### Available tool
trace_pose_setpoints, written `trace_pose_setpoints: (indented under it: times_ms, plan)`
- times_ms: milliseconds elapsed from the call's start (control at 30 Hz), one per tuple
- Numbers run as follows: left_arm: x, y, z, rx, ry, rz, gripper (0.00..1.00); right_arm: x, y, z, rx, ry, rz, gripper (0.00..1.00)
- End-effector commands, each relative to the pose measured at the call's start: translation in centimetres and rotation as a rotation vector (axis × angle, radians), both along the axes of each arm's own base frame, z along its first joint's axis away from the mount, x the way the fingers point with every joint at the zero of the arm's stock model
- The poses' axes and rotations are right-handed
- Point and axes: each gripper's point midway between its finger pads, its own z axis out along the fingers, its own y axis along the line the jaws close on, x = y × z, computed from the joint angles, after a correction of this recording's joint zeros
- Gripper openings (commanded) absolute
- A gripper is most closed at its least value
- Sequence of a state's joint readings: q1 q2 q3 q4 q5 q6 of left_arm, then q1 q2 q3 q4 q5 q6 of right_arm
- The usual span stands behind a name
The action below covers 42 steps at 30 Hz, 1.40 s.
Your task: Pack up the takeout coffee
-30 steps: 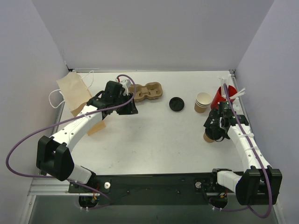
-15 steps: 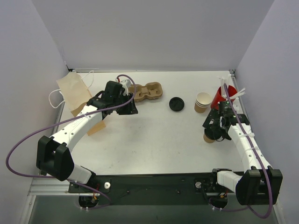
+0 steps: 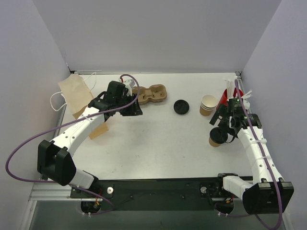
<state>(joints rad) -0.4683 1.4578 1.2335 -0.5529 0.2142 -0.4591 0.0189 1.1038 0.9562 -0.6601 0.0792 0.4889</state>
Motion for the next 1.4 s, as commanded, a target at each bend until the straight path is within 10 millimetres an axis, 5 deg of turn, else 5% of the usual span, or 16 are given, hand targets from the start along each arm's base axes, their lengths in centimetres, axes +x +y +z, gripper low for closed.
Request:
trace_pose_setpoints:
  times_ms: [0, 300, 433, 600, 767, 967, 1000, 1167, 1200, 1233, 1300, 1367]
  plan:
    - [1.7, -0.9, 5.4, -0.06, -0.118, -0.02, 0.5, 0.3, 1.0, 3.8, -0.017, -0.081, 0.027, 0.95]
    - [3.9, -0.6, 7.0, -0.033, -0.161, 0.036, 0.49, 2.3, 6.1, 6.0, -0.008, -0.136, 0.164, 0.95]
    - [7.5, -1.2, 6.4, 0.03, -0.2, 0.116, 0.47, 3.0, 7.7, 6.5, 0.002, -0.16, 0.198, 0.95]
    - [12.7, 1.2, 4.6, 0.189, -0.253, 0.359, 0.46, 4.1, 9.3, 6.0, 0.036, -0.164, 0.228, 0.93]
    - [15.7, 3.3, 2.1, 0.32, -0.255, 0.483, 0.43, 7.9, 11.8, 6.6, 0.066, -0.218, 0.279, 0.86]
    - [18.0, 3.7, 0.0, 0.356, -0.24, 0.479, 0.4, 15.0, 15.5, 7.1, 0.105, -0.316, 0.358, 0.59]
    - [18.2, 4.1, -0.3, 0.364, -0.234, 0.485, 0.41, 16.1, 16.1, 5.8, 0.106, -0.3, 0.37, 0.54]
    - [19.4, 3.8, -1.7, 0.35, -0.209, 0.465, 0.4, 21.6, 19.5, 6.3, 0.146, -0.39, 0.458, 0.5]
    - [19.6, 3.7, -1.9, 0.353, -0.205, 0.462, 0.4, 22.5, 20.0, 4.7, 0.141, -0.366, 0.484, 0.5]
    - [19.6, 3.8, -2.7, 0.366, -0.19, 0.46, 0.4, 23.9, 20.6, 5.7, 0.144, -0.407, 0.501, 0.5]
    - [20.0, 4.0, -2.9, 0.366, -0.189, 0.471, 0.4, 25.3, 21.5, 3.8, 0.138, -0.389, 0.534, 0.49]
    - [20.2, 4.2, -3.5, 0.366, -0.178, 0.476, 0.4, 26.6, 22.3, 4.1, 0.143, -0.414, 0.554, 0.49]
